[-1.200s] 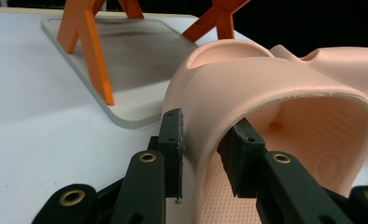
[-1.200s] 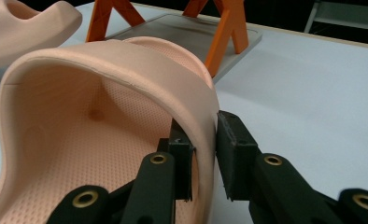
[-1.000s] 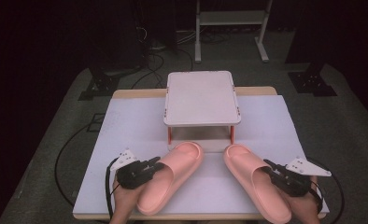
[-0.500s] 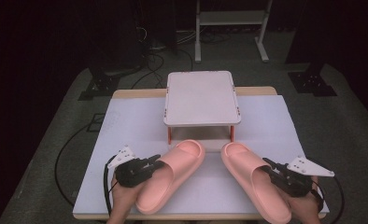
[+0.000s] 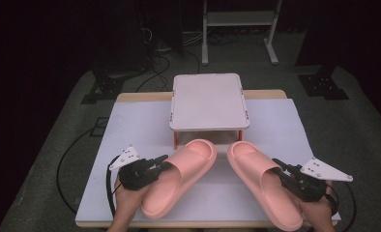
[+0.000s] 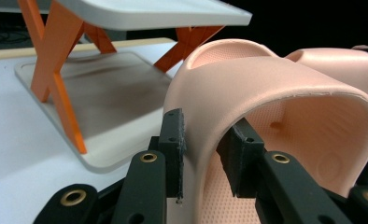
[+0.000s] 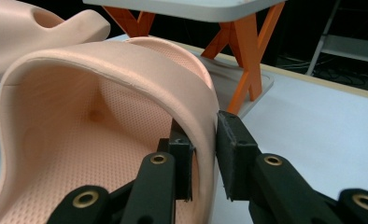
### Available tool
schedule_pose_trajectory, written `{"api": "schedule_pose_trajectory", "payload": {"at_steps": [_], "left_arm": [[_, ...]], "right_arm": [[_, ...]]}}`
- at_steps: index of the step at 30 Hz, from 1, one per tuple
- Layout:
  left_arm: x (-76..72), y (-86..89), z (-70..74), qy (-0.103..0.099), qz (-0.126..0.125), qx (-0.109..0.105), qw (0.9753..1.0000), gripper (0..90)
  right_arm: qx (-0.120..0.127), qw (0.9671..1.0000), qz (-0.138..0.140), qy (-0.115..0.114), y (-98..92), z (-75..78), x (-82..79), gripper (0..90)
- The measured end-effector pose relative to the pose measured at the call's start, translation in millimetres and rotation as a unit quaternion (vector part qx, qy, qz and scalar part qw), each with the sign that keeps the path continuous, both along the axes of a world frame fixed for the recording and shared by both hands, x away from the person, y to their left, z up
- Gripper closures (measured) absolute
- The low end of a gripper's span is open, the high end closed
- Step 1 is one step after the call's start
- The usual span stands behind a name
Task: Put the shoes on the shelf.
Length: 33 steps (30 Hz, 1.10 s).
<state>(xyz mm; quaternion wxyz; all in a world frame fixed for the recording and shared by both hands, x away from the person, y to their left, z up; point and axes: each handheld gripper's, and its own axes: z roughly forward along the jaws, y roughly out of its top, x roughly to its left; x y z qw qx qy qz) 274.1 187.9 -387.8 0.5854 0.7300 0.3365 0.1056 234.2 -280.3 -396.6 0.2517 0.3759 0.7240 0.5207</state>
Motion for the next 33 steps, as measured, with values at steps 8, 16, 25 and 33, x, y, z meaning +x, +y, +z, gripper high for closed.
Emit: {"api": "schedule_pose_trajectory", "payload": {"at_steps": [8,16,25,33], "left_arm": [[-0.4,4.9,17.1,-0.016,0.002,-0.009,0.9998,71.3],[2.1,7.1,34.5,-0.031,0.003,-0.011,0.9994,71.3],[7.7,4.6,45.7,-0.036,0.003,-0.010,0.9993,71.3],[14.4,1.2,59.0,-0.046,-0.001,-0.005,0.9989,71.6]], "right_arm": [[0.010,0.9999,0.003,-0.010,5.0,13.3,1.7,76.1],[0.014,0.9996,0.007,-0.025,13.7,29.4,3.6,76.1],[0.020,0.9991,0.004,-0.037,17.8,45.8,8.2,76.1],[0.022,0.9988,0.002,-0.045,22.3,57.9,16.6,76.0]]}}
